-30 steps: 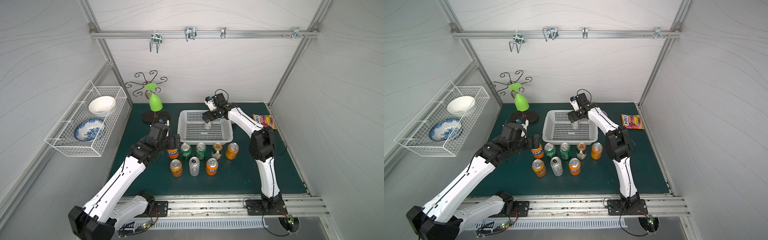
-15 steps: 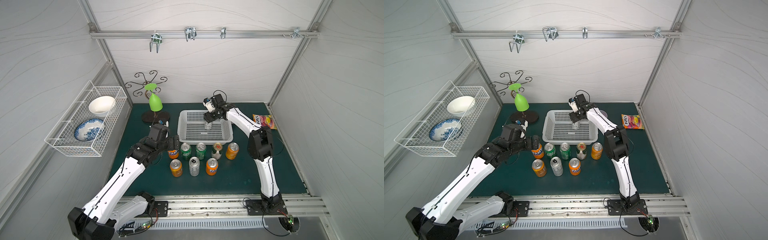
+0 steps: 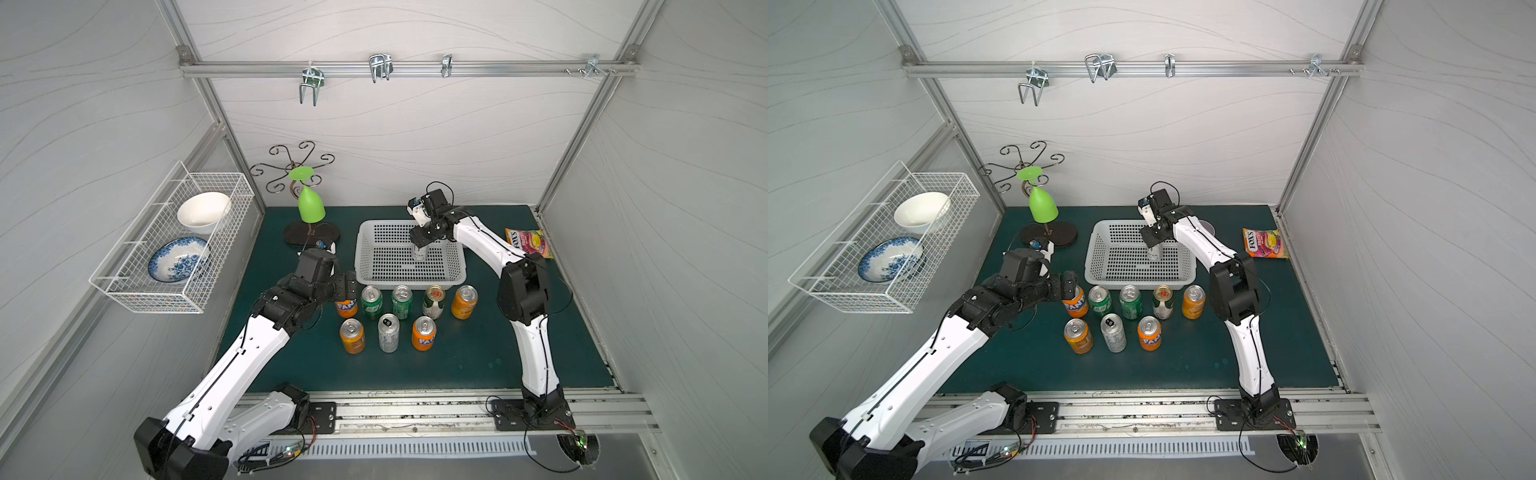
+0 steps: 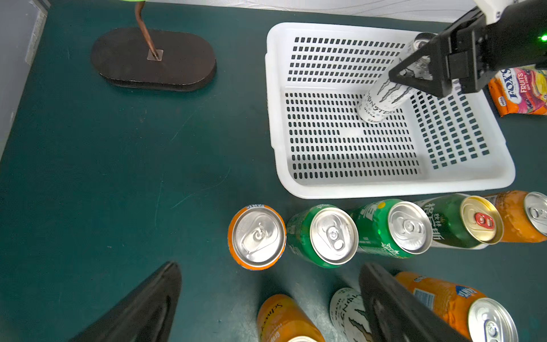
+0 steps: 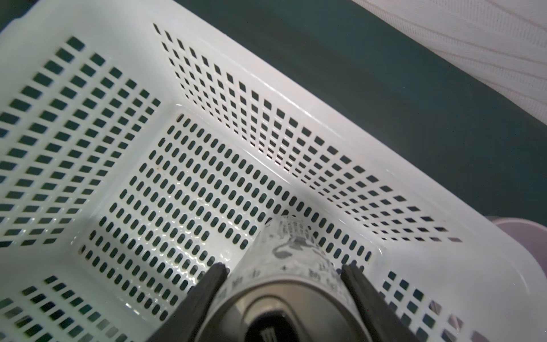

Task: Take out the drinks from the basket
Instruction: Pick up the drink from the basket.

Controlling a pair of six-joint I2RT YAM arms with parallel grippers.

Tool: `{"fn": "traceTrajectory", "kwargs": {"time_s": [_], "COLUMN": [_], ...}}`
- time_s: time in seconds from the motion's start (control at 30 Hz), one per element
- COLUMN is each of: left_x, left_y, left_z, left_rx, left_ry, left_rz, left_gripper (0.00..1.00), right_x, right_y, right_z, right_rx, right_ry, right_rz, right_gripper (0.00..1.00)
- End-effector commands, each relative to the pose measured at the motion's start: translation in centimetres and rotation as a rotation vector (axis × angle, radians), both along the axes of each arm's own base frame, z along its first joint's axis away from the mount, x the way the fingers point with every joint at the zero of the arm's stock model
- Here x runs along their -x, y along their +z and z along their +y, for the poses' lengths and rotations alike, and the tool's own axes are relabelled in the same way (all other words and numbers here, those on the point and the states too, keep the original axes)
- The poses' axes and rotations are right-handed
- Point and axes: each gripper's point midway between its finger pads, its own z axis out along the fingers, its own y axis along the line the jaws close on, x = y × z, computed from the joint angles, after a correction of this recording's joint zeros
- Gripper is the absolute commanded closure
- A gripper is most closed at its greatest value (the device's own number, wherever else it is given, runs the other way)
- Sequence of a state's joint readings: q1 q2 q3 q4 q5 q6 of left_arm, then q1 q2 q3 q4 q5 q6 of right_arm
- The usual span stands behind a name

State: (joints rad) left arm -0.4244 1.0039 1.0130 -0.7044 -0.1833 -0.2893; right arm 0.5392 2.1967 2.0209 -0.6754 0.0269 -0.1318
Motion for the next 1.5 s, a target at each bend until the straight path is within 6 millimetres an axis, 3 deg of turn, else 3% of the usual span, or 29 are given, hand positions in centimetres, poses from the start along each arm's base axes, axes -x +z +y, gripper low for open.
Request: {"fn": "traceTrajectory", "kwargs": {"time_s": [0.0,0.3,0.57,0.8,0.97,1.17,1.47], "left_x": [-0.3,-0.6,-1.1,-0.9,-0.9,-0.8,-0.9], "left_y": [1.0,0.6,0.0,-0.6,-0.6,-0.5,-0.9], "left_z": [1.1,2.4,3.4,4.3,4.7,5.0,5.4], "left_rx": [-0.023,-0.007,-0.008,-0.021,-0.017,-0.025,-0.043], "left_ry": [0.033,0.061,0.079,0.093,0.1,0.107,0.118], "left_rz": [-0.027,0.0,0.013,0.023,0.023,0.016,0.023], "left_gripper": [0.02,0.02,0.02,0.02,0.02,0.02,0.02], "right_x": [1.1,4.9,10.6,16.1,20.0,24.3,27.0], "right_y": [7.8,13.3,19.1,21.5,21.2,19.4,16.2], "right_z": [-0.2,-1.8,-4.1,-7.4,-9.3,-11.4,-12.6], "right_rx": [-0.074,-0.131,-0.158,-0.162,-0.157,-0.159,-0.169], "right_ry": [0.017,0.013,0.021,0.004,0.016,0.007,-0.022], "right_rz": [-0.124,-0.183,-0.256,-0.282,-0.248,-0.178,-0.125], "right_gripper": [0.51,0.52,0.51,0.51,0.51,0.51,0.51]}}
